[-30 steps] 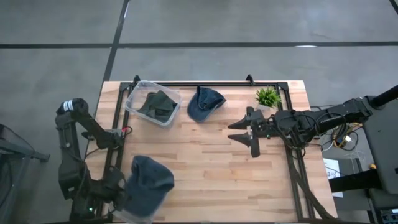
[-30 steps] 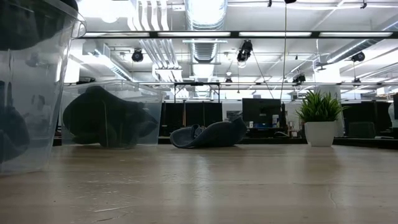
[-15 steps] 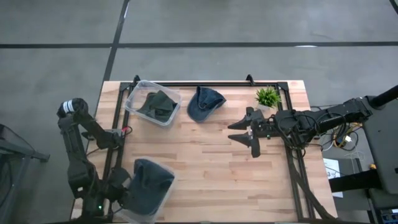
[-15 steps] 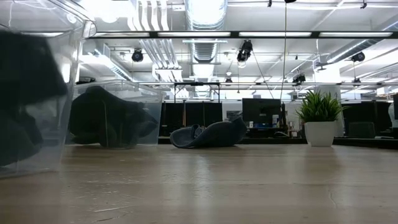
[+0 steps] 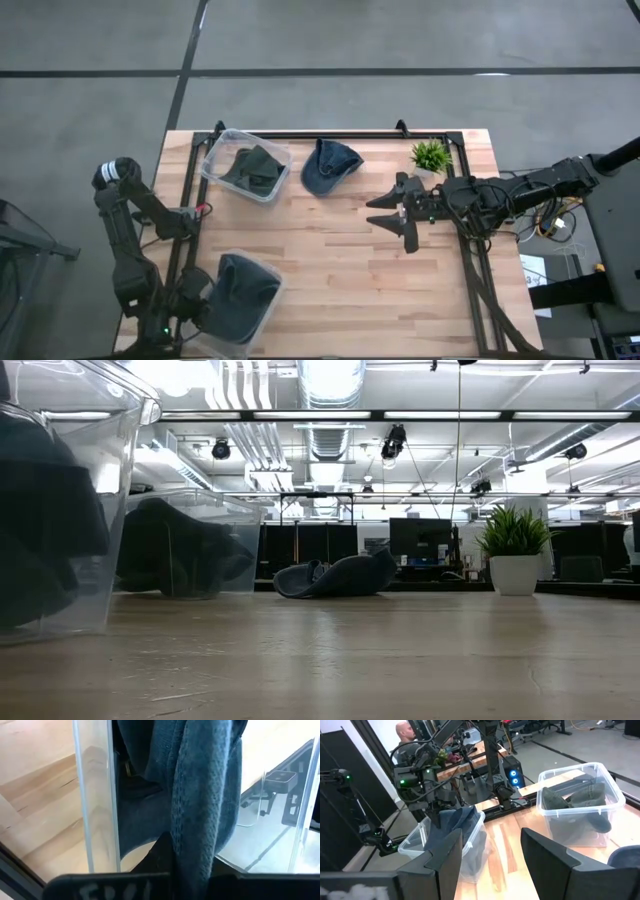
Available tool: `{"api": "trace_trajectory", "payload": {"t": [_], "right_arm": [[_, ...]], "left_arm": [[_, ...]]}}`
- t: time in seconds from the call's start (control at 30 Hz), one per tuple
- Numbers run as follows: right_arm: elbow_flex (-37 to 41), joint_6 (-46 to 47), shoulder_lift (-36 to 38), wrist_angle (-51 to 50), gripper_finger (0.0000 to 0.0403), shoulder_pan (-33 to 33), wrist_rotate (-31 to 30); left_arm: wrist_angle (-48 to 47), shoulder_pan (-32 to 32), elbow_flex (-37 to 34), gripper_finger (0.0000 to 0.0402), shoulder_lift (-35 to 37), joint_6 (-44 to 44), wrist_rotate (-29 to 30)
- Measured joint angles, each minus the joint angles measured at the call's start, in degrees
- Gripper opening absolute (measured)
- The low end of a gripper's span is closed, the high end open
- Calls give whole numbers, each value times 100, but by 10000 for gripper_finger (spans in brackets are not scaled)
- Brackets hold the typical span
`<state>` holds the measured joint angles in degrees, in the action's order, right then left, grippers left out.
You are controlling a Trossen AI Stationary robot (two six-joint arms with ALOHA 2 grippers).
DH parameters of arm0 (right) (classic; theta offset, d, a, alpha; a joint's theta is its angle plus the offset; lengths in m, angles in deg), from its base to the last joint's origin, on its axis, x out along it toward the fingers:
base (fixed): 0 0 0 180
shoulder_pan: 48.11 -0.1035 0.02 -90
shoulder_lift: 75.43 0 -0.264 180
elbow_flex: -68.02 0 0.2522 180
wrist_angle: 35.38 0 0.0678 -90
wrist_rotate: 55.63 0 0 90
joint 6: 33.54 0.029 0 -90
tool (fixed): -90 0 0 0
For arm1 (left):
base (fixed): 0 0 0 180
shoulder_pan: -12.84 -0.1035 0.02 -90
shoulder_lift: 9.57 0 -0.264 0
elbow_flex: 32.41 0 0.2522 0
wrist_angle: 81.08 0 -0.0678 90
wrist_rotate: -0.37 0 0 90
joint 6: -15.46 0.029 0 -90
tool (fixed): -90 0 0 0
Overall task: Pick & Place hat
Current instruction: Put the bottom dark blue cap into the bottom transparent bin
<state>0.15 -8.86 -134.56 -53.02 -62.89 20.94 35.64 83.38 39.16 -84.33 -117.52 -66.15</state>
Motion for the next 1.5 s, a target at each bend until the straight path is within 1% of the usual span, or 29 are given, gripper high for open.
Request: {"api": "trace_trajectory", "payload": {"t": [0.27,0.47,0.83,1.27,1.33,1.43,1.5], "right_arm": [[0,38,0,0,196,0,0],[0,41,0,0,196,2,-2],[0,39,0,-2,196,2,-2],[0,38,0,-2,196,2,-2],[0,36,0,-2,196,2,-2],[0,34,0,-2,196,2,-2],[0,21,0,-2,196,2,-2]], "left_arm": [[150,-4,0,37,0,162,63],[155,-4,0,40,0,297,72],[304,0,0,42,4,561,499],[429,0,0,42,7,698,516],[398,0,0,42,7,695,606],[313,0,0,42,9,674,967],[297,0,0,42,9,682,1109]]}}
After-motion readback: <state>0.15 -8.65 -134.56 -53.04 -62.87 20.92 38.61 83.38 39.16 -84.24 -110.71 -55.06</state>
